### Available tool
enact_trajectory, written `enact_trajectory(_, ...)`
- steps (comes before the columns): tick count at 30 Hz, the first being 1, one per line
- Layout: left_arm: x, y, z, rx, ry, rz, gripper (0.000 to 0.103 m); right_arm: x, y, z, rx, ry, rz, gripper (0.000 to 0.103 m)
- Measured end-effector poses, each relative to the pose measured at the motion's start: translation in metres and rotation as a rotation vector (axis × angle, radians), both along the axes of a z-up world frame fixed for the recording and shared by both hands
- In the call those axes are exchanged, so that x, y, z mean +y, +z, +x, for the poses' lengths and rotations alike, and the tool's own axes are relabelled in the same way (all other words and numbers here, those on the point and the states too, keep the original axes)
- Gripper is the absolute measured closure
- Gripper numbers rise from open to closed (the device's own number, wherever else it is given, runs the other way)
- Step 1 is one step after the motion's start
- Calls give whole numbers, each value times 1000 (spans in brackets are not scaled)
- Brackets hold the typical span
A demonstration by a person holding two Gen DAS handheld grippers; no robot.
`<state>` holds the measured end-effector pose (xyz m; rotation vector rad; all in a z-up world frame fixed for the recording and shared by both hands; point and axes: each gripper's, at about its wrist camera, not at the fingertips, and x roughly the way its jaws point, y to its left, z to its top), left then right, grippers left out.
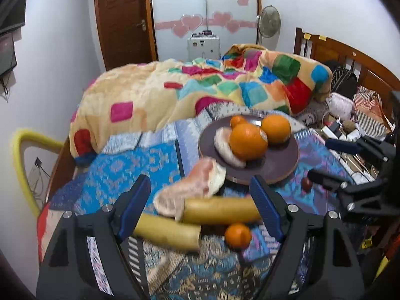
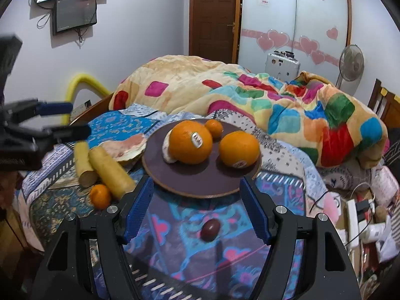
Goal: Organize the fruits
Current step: 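Grasp the small orange on the cloth with the left gripper while the right moves toward the yellow gourd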
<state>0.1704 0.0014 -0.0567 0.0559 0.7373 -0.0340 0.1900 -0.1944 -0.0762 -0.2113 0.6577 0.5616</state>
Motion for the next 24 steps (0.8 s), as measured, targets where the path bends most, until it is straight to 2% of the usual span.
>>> enact_trajectory(8, -15, -34, -22, 57, -22, -14, 22, -5, -11, -15, 19, -10, -26, 35)
enact_trajectory(14, -26, -58, -22, 115, -39, -34, 32, -11, -13, -23, 24, -1, -21, 35)
enact_trajectory(17, -32, -60, -23, 96, -41, -1, 34, -13, -15, -23, 36, 6, -7, 35)
enact_trajectory(19, -34, -63, -21, 120, -56, -31, 49, -13, -17, -22, 46, 11, 6, 35)
enact_trajectory(24, -33, -76, -16, 154, -47, -46, 70, -7, -26, -19, 78, 38, 20, 35)
